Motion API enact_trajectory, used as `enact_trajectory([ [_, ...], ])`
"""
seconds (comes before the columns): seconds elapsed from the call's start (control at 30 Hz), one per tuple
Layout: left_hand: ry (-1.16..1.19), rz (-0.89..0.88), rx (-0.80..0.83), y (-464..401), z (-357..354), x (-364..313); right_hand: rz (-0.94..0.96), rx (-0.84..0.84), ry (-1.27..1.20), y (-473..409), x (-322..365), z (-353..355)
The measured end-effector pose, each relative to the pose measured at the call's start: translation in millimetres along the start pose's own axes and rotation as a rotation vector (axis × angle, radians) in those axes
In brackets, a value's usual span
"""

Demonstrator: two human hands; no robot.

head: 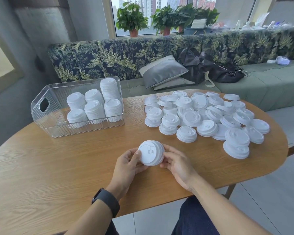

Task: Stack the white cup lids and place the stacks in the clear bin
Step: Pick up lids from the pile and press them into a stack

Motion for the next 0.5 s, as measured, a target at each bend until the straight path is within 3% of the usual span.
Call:
enact_trajectory([
  [0.5, -0.007, -0.013, -0.065, 3.6, -2.0, -1.2, 0.014, 0.018, -0.003, 3.3, 0.2, -6.6],
])
Point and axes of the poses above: each hand's wrist, its own y-axis away from the middle knuckle, its own z-axis out of the back of the hand, x = y × z, the point moved 4 cm from there along -y, towards the middle knuckle
